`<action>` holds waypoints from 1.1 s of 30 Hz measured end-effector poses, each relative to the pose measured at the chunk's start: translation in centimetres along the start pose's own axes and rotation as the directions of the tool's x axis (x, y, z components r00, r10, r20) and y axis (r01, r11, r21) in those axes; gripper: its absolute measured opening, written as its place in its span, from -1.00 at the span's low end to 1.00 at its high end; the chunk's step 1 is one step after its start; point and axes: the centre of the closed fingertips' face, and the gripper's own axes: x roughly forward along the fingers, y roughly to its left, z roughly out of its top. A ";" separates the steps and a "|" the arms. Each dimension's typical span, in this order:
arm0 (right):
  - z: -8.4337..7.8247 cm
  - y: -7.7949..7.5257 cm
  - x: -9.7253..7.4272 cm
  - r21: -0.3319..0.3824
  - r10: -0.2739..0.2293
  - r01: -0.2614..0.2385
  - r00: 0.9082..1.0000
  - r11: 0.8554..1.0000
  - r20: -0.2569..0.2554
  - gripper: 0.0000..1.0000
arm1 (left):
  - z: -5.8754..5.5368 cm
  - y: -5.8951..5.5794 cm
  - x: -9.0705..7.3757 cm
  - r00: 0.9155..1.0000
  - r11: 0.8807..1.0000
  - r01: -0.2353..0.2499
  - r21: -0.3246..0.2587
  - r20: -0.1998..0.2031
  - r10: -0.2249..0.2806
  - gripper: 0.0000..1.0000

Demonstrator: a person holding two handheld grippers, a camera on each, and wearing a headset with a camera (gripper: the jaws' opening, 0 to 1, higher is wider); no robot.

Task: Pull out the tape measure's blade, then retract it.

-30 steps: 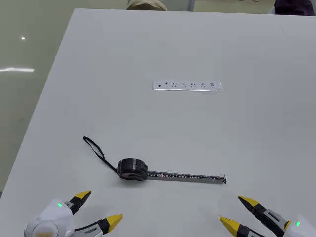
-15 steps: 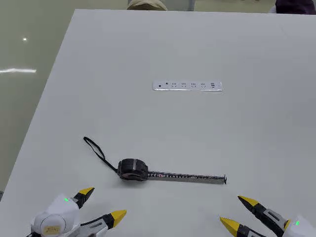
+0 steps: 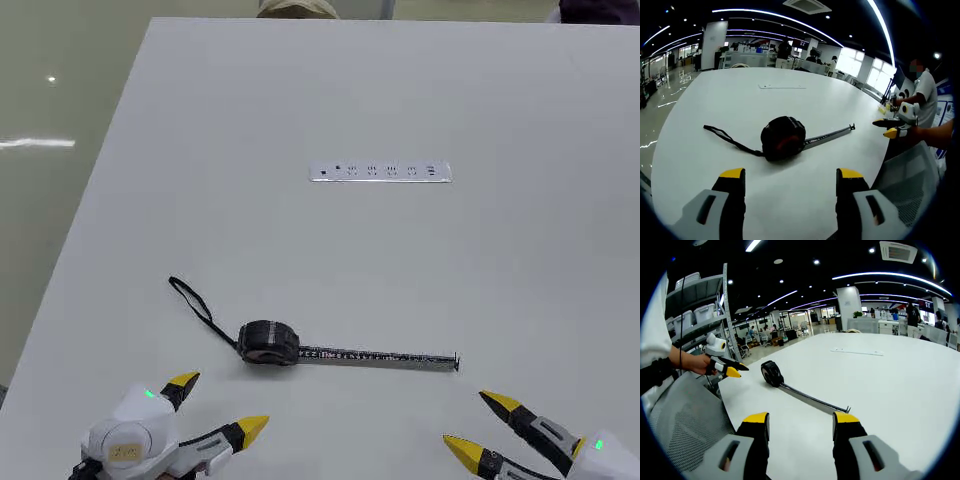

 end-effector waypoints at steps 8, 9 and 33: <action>0.1 -0.1 0.4 -0.005 0.009 -0.010 1.000 1.000 -0.003 0.01 | 0.6 -0.1 0.8 1.000 1.000 -0.017 -0.017 -0.003 0.017 0.48; 0.1 -0.1 0.5 -0.005 0.011 -0.011 1.000 1.000 -0.004 0.01 | 0.7 -0.1 0.8 1.000 1.000 -0.020 -0.017 -0.003 0.019 0.48; 0.6 -0.9 1.2 -0.012 0.030 -0.029 1.000 0.999 0.007 -0.01 | 0.8 -1.1 2.9 0.997 0.997 -0.072 -0.030 -0.034 0.071 0.60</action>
